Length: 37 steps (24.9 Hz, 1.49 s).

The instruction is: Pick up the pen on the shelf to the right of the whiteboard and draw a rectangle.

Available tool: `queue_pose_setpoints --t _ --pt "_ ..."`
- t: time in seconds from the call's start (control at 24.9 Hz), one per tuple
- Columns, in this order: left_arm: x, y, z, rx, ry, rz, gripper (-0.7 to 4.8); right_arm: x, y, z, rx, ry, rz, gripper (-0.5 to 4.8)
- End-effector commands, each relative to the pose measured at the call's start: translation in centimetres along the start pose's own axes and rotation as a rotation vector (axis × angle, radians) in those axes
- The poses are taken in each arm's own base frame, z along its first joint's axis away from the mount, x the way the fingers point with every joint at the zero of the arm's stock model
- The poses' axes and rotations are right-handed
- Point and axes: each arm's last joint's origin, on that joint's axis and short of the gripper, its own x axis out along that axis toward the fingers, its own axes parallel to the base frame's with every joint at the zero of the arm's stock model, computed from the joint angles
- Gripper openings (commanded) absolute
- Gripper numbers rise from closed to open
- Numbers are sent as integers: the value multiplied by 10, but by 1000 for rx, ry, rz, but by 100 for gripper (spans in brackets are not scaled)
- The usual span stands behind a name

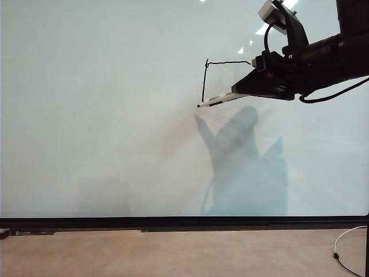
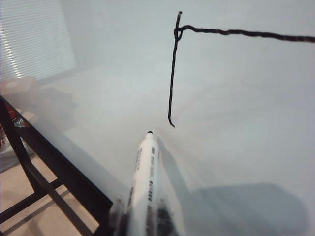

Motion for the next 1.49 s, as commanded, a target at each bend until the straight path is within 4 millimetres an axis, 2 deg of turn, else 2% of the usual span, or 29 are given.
queue_pose_setpoints --t 0.04,1.01,1.49 --pt "0 0 2 4 -9 0 -4 2 -1 4 -13 -30 0 -5" --pt "0 0 1 4 -8 0 -4 2 -7 5 -27 -51 -86 -5" --pt "0 0 2 4 -8 0 -4 -5 -14 7 -28 -48 -122 -5"
